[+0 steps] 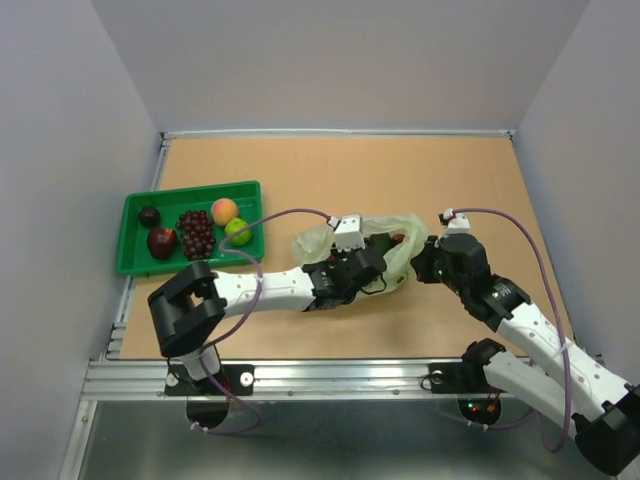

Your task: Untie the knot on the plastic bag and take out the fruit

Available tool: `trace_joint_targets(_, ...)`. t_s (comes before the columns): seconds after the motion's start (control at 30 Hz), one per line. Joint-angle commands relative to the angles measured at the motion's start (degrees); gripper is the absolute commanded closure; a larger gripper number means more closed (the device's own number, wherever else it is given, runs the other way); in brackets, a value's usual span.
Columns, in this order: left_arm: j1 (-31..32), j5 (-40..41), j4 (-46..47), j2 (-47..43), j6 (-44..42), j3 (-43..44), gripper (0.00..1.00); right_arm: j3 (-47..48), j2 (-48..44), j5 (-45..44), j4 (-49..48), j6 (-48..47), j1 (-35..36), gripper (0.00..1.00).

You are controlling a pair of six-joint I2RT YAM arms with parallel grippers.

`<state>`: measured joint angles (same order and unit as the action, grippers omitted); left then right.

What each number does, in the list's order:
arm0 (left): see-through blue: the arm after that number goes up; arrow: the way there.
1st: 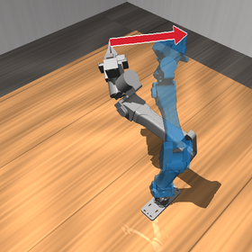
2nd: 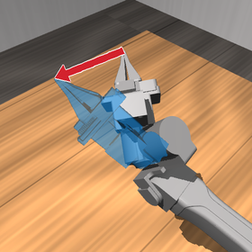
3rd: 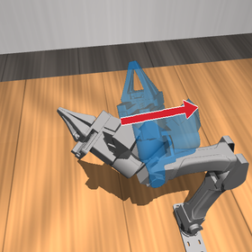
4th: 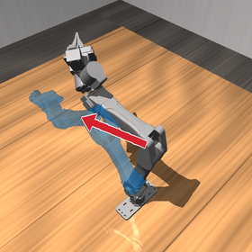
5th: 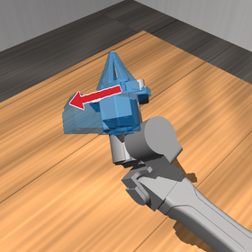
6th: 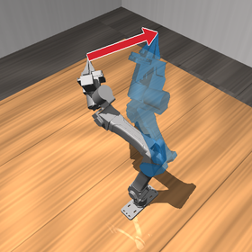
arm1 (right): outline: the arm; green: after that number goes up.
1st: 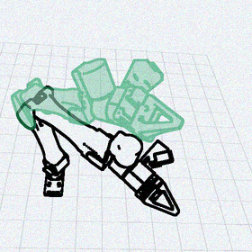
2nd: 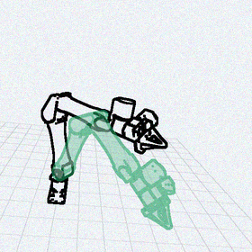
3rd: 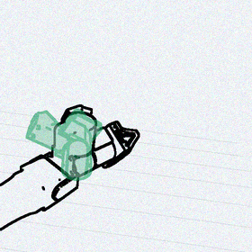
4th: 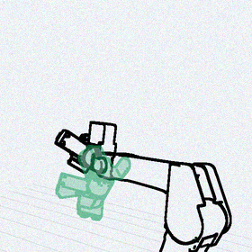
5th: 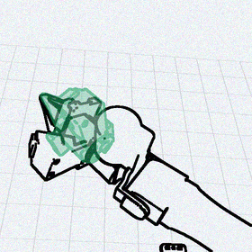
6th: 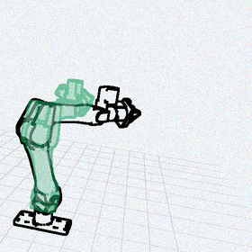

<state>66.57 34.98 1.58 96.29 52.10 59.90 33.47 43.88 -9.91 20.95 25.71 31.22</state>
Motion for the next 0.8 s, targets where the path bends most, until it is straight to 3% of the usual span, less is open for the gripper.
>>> trace_joint_targets(0.0, 1.28, 5.27, 2.79, -9.18, -5.76, -3.38, 1.00, -0.60, 0.59, -3.97, -1.88, 0.65, 0.33, 1.00)
trace_joint_targets(0.23, 1.11, 7.46, 8.60, -23.93, -14.91, -12.69, 1.00, -1.22, 1.30, -6.78, -1.70, 1.97, 0.33, 1.00)
trace_joint_targets(0.4, 0.14, 5.19, 8.87, -27.38, -15.18, -15.07, 1.00, -1.39, 1.82, -6.96, -0.74, 2.93, 0.33, 1.00)
trace_joint_targets(0.5, 0.14, 0.19, 12.99, -31.85, -19.47, -15.95, 1.00, -1.66, 2.61, -6.70, -0.47, 3.29, 0.33, 0.99)
trace_joint_targets(0.6, -1.26, -14.70, 20.55, -36.25, -26.77, -14.82, 1.00, -1.83, 3.32, -6.52, -0.56, 3.46, 0.33, 0.99)
trace_joint_targets(0.7, -5.82, -24.40, 21.27, -38.46, -28.80, -11.22, 1.00, -1.57, 3.67, -6.09, -0.65, 3.20, 0.33, 1.00)
trace_joint_targets(0.77, -9.41, -26.19, 20.74, -39.25, -29.33, -8.23, 1.00, -1.39, 3.58, -5.74, -0.56, 2.85, 0.33, 1.00)
